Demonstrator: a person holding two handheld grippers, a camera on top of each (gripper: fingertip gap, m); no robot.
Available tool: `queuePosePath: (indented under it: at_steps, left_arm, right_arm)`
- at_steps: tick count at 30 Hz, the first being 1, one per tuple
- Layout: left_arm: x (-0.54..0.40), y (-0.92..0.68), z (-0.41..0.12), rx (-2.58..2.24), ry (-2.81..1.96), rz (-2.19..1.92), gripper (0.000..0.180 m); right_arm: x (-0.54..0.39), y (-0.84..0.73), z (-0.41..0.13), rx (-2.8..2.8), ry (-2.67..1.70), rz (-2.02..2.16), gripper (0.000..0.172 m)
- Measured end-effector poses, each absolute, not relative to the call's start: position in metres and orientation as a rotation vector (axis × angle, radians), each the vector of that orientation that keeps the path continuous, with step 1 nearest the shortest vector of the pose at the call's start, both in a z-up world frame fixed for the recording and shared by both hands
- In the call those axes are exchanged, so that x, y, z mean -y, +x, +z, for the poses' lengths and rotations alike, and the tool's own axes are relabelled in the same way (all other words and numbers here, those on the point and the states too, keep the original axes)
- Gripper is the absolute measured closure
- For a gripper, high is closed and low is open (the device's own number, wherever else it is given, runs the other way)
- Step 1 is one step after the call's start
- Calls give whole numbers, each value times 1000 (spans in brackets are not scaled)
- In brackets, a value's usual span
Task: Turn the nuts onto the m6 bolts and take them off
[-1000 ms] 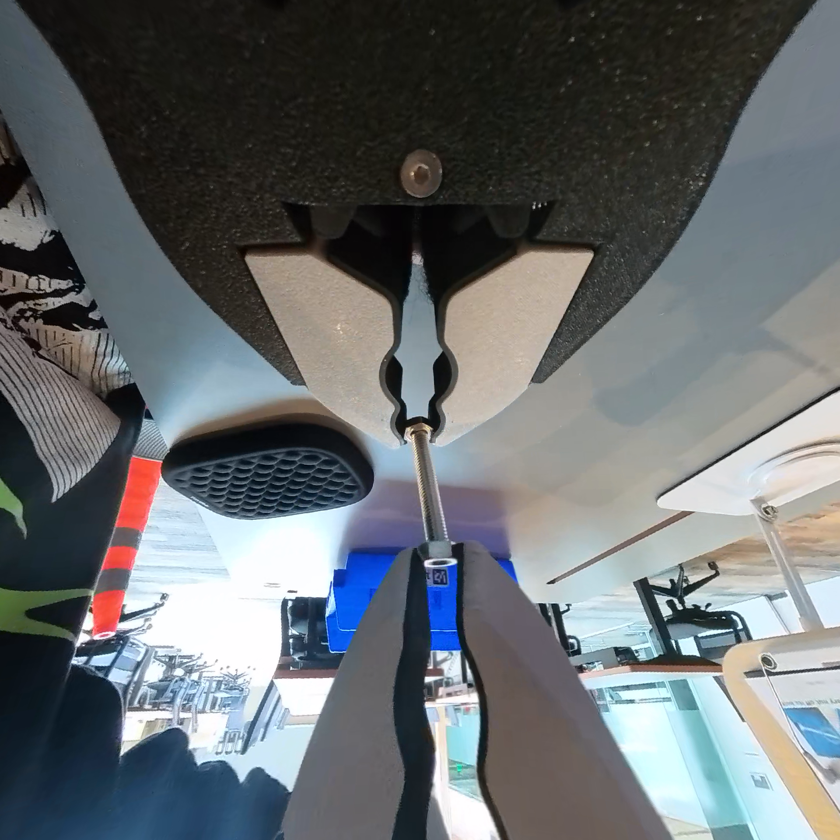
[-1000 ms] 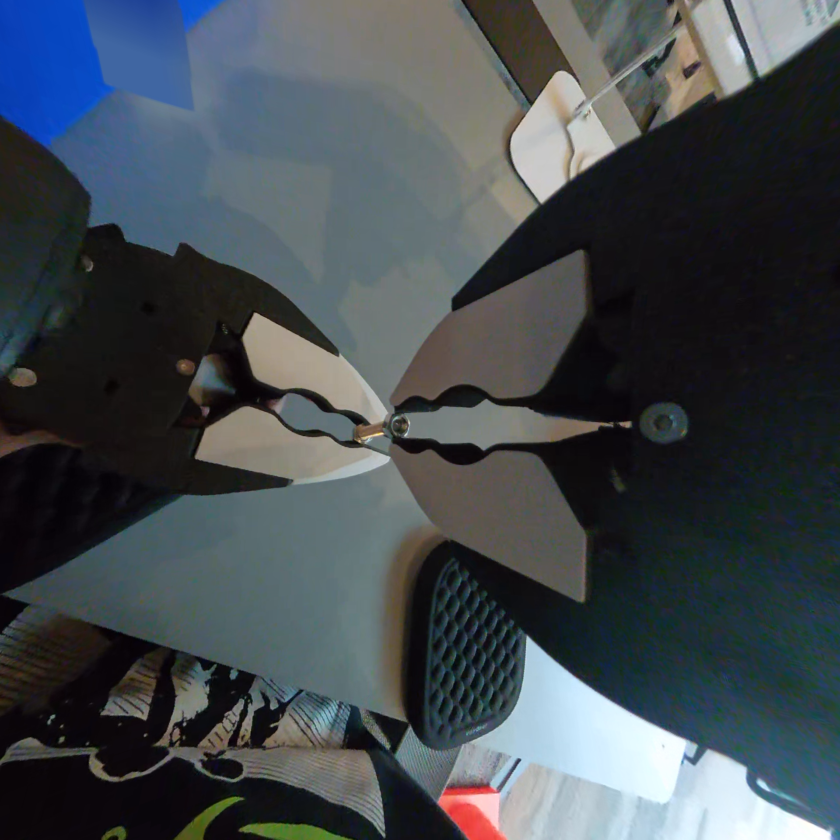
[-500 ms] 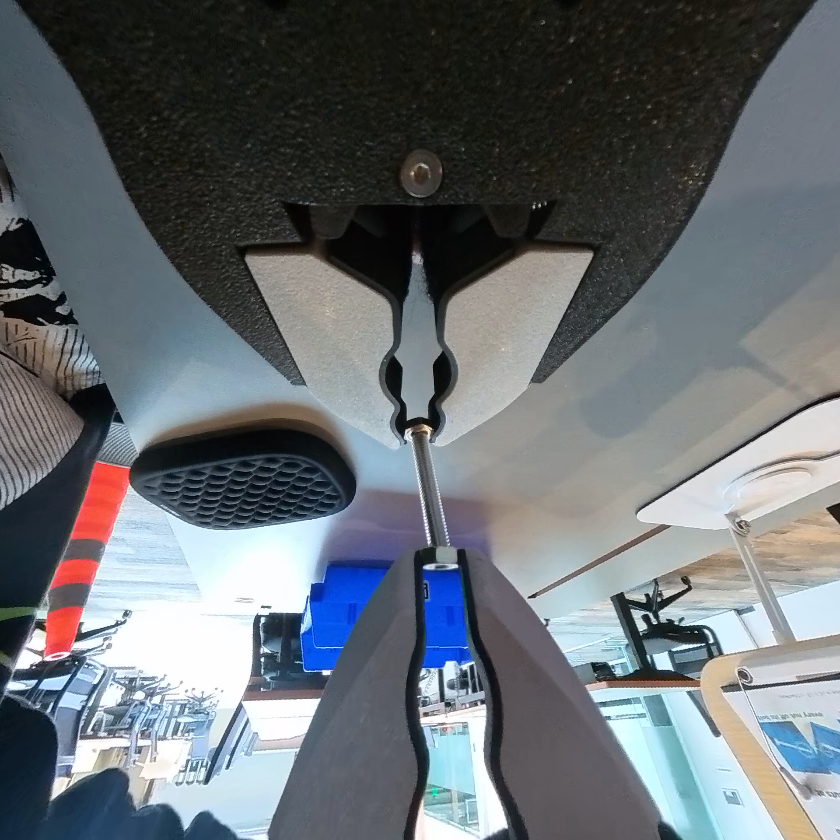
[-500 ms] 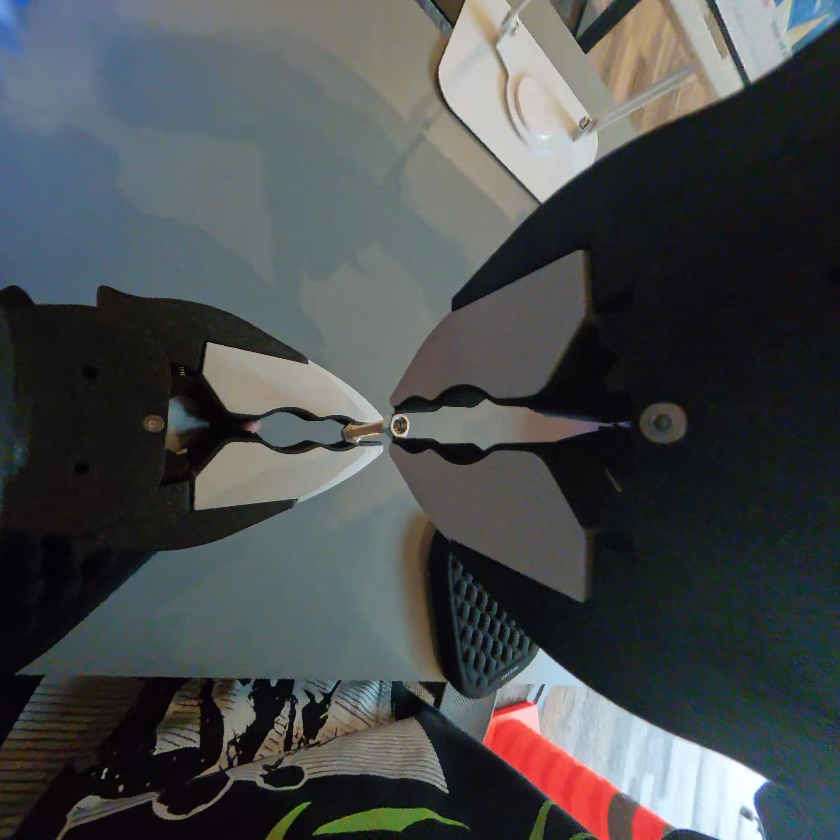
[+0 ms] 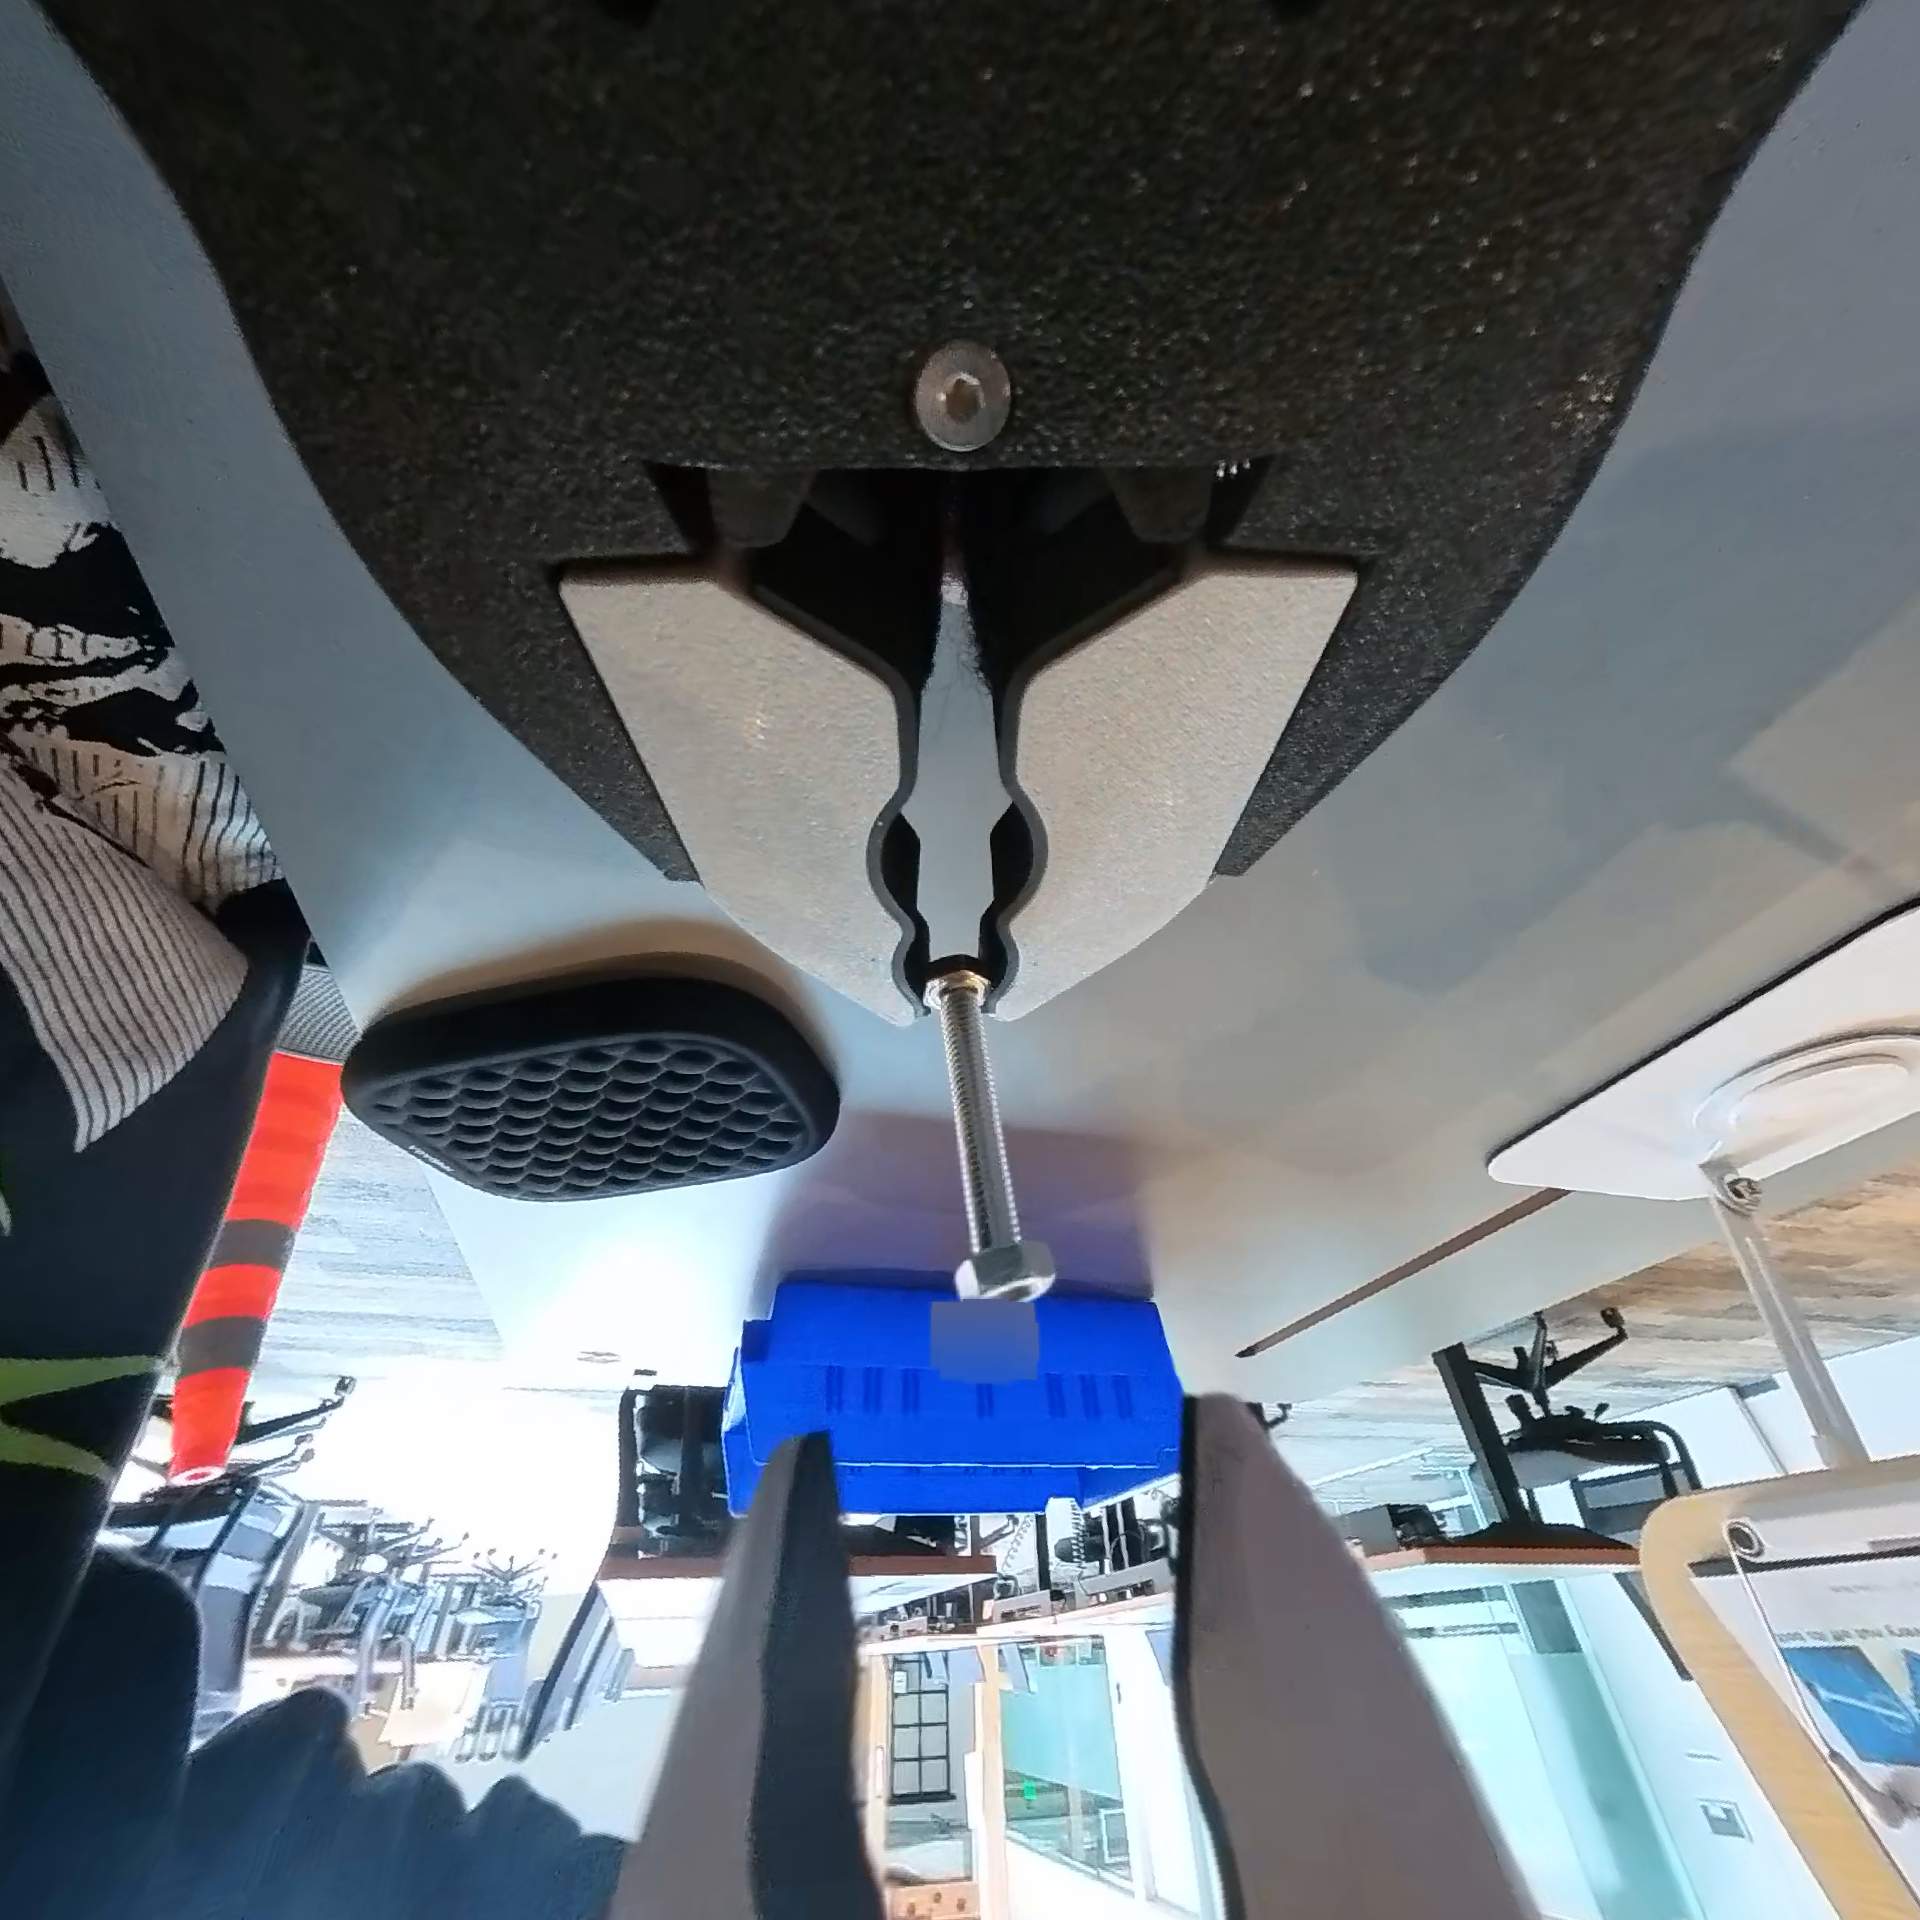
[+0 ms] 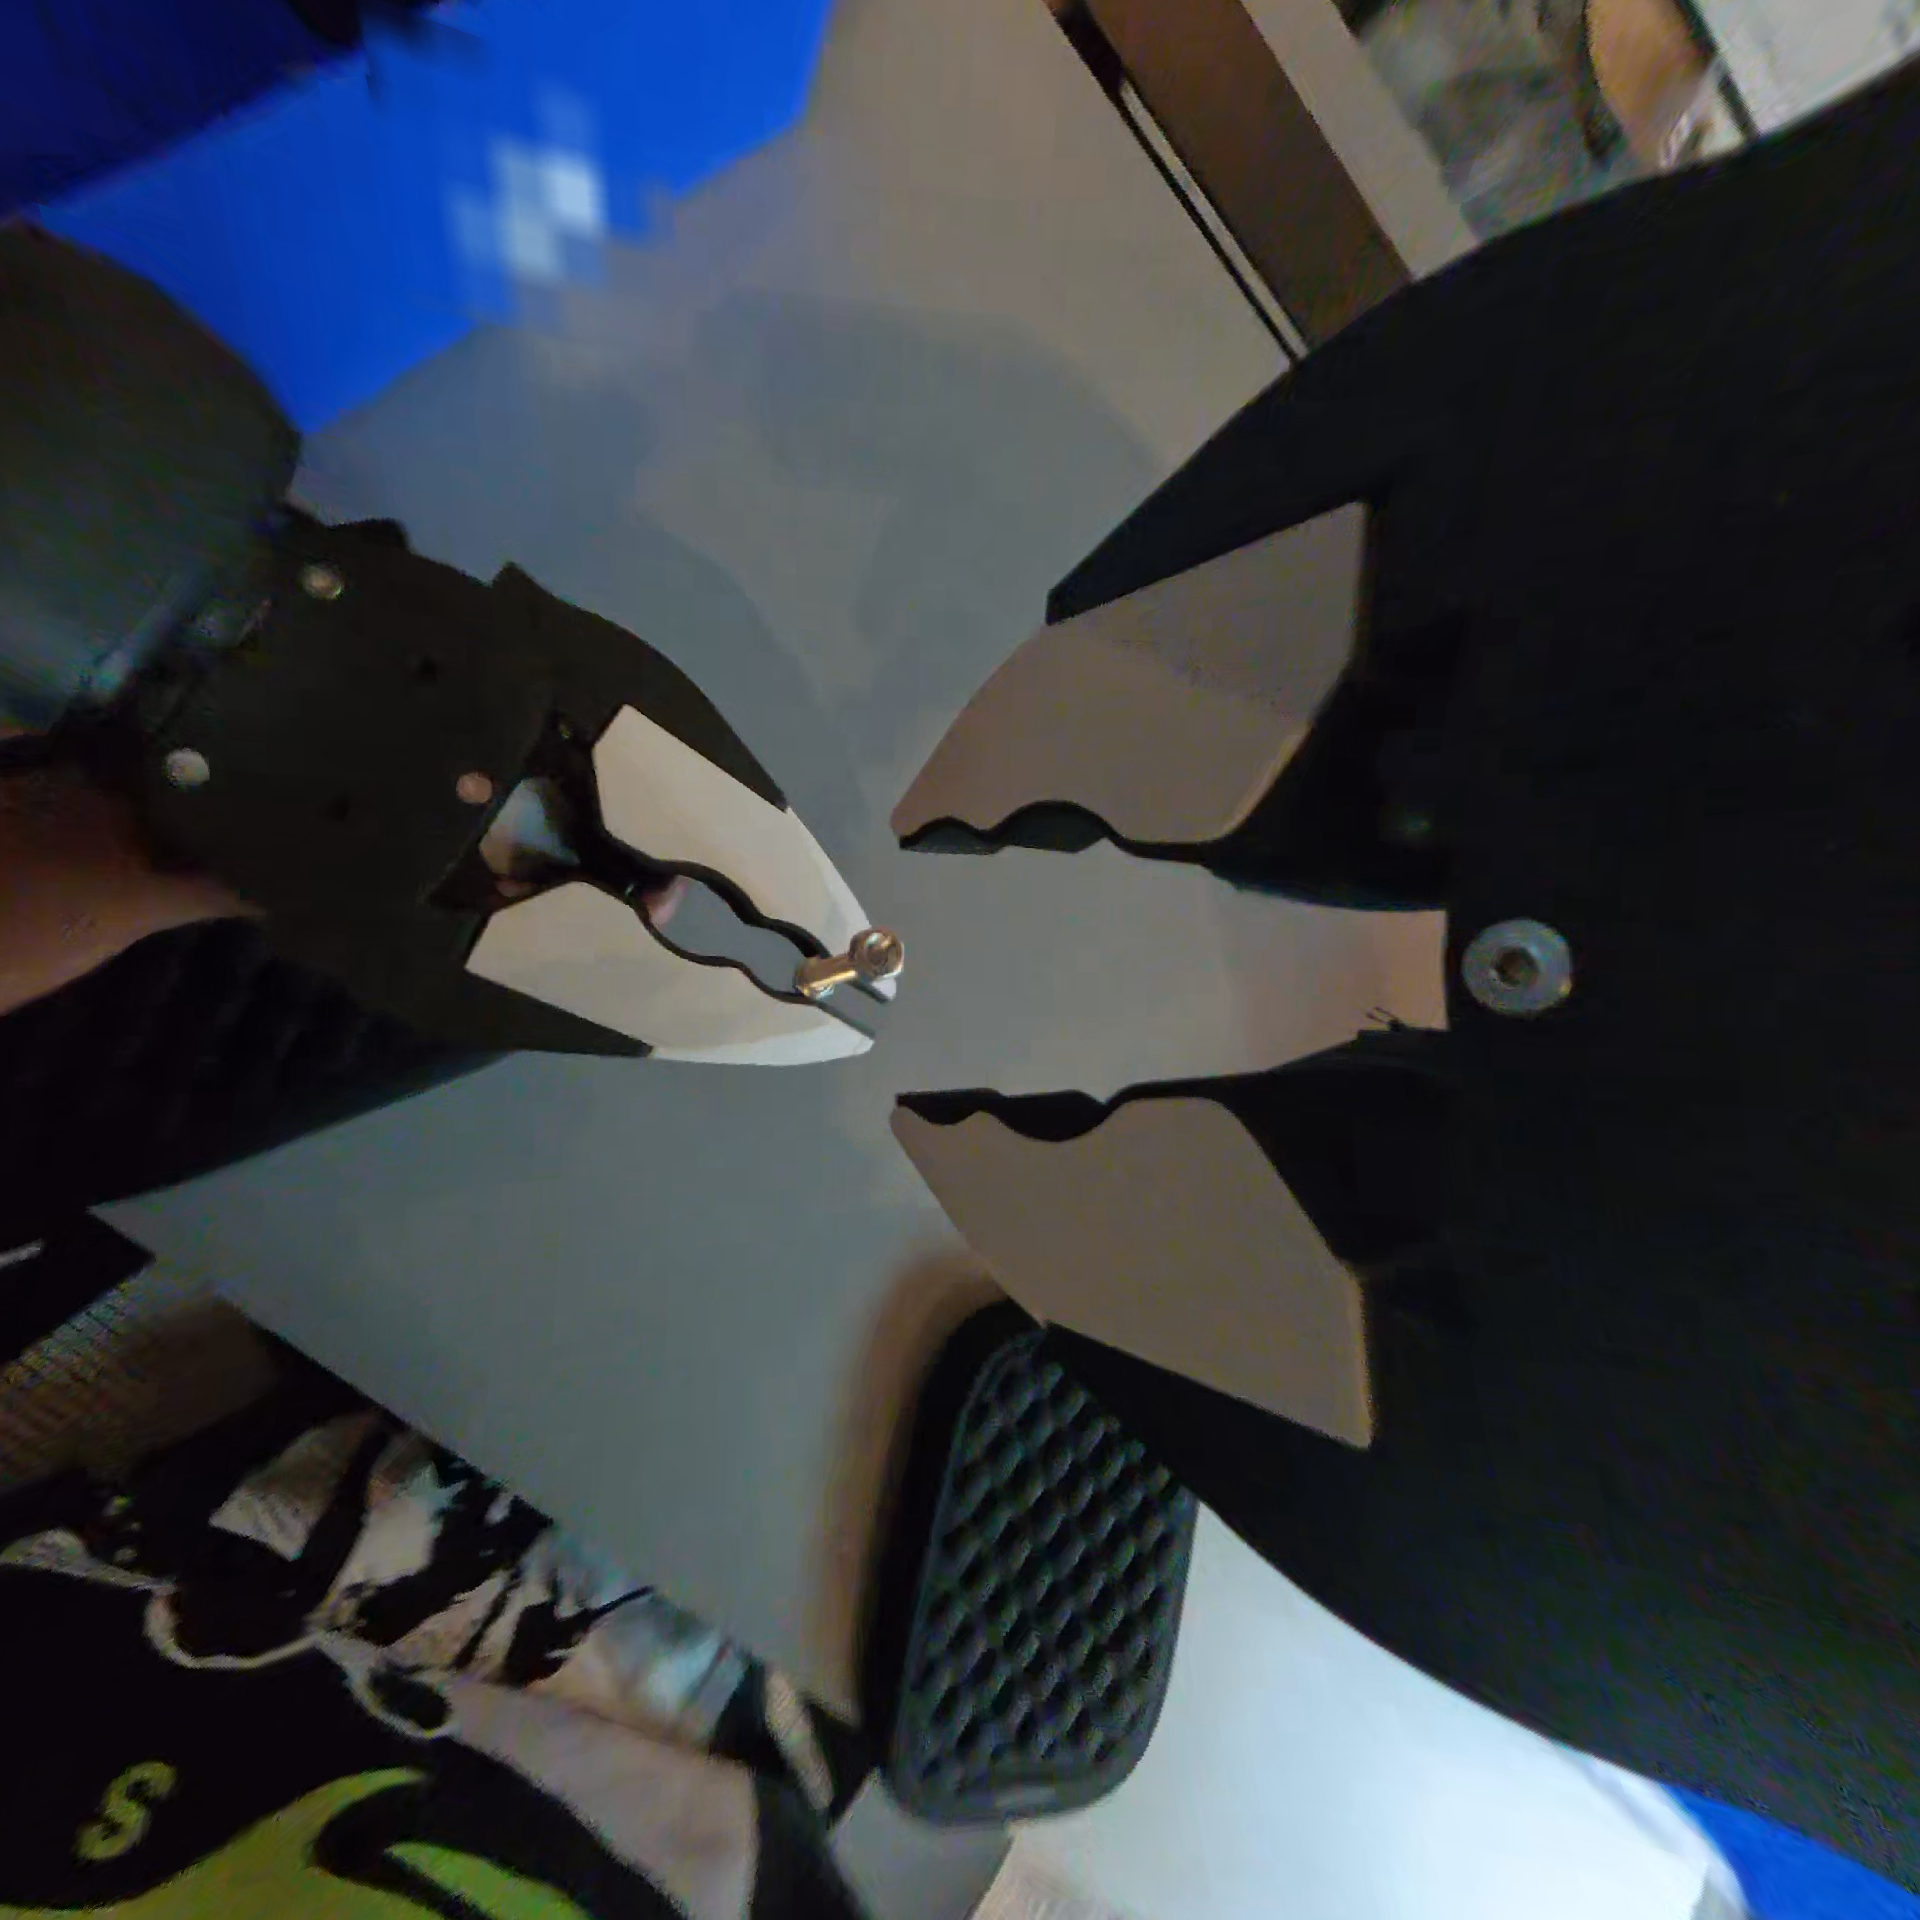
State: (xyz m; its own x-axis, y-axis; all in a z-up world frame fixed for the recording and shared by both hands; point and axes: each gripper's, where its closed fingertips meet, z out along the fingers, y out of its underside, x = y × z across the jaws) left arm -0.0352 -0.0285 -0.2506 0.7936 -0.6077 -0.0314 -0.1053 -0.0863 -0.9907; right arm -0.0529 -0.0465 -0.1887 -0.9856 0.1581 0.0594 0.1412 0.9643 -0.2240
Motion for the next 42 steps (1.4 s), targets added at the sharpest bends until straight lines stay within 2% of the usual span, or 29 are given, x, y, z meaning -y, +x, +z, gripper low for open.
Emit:
queuePosePath:
  at_steps: [7,11,17,32,42]
  left_arm:
    - [31,-32,-251,-601,-1618,-471,172]
    - [31,-32,-251,-603,-1618,-474,172]
    - [31,-31,-251,-617,-1617,-476,172]
    - [32,-29,-253,-628,-1622,-478,172]
    - [29,-33,-253,-596,-1636,-467,172]
  right_arm:
    - [54,-60,-192,2942,367,361,159]
    - [54,-40,-189,3171,258,420,155]
    - [57,-47,-194,3132,324,383,147]
    - [55,-48,-205,3169,291,320,162]
    - [51,-53,-206,3115,-153,192,162]
